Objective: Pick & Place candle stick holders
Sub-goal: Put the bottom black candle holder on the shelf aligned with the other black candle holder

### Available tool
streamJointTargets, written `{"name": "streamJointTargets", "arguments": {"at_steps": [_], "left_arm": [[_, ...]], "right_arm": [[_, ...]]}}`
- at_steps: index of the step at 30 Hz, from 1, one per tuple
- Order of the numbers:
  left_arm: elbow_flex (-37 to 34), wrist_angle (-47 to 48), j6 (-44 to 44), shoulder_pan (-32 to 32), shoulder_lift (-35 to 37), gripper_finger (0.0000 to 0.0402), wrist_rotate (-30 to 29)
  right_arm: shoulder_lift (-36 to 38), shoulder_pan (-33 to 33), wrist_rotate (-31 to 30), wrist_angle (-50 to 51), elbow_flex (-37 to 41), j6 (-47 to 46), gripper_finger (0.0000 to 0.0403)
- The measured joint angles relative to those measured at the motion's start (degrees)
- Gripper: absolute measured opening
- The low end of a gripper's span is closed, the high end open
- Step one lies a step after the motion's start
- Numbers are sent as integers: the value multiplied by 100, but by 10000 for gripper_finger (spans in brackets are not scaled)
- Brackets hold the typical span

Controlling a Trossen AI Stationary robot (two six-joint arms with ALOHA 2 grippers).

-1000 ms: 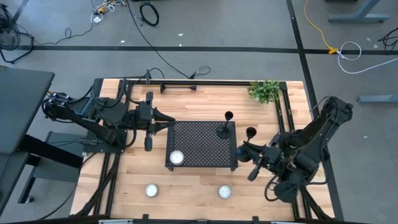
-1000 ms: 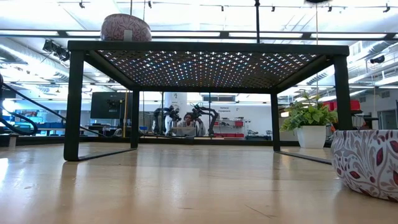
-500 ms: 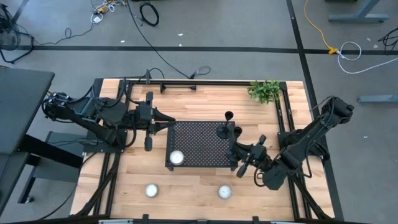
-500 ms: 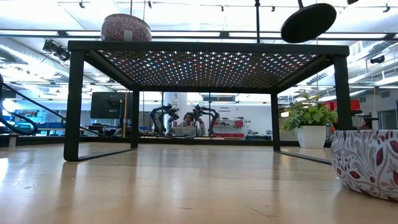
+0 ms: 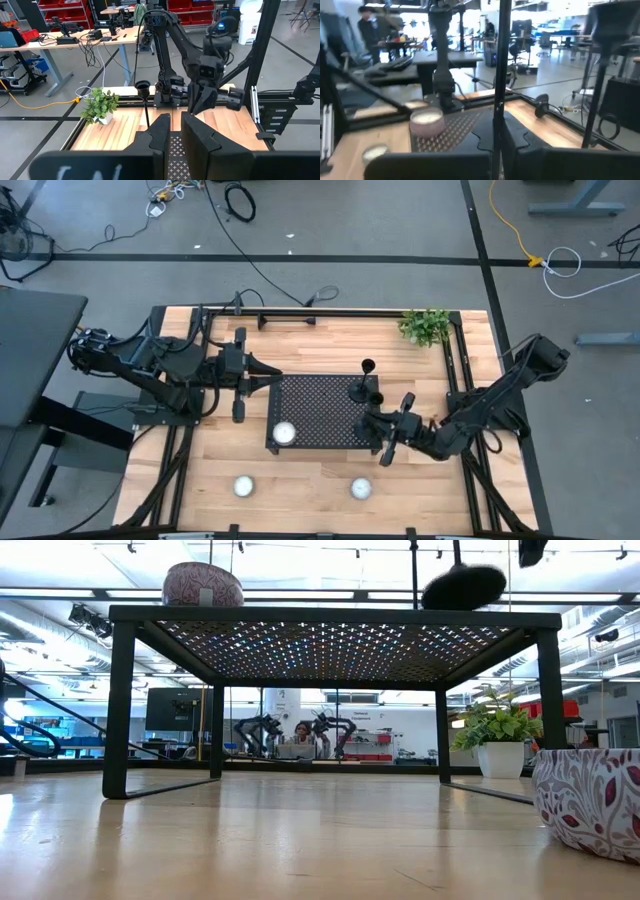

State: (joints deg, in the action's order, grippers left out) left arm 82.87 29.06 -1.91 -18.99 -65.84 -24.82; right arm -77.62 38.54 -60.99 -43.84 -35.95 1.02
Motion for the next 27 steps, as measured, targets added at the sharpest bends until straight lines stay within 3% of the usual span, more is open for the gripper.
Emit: {"name": "streamJointTargets", "arguments": {"at_steps": [15, 27], "left_arm": [[0, -3, 20, 0, 0, 48, 0], [0, -4, 99, -1, -2, 48, 0]], "right_arm": [[-3, -620, 1112, -1383, 871, 340, 0], [-135, -932, 1471, -1342, 912, 158, 0]]}}
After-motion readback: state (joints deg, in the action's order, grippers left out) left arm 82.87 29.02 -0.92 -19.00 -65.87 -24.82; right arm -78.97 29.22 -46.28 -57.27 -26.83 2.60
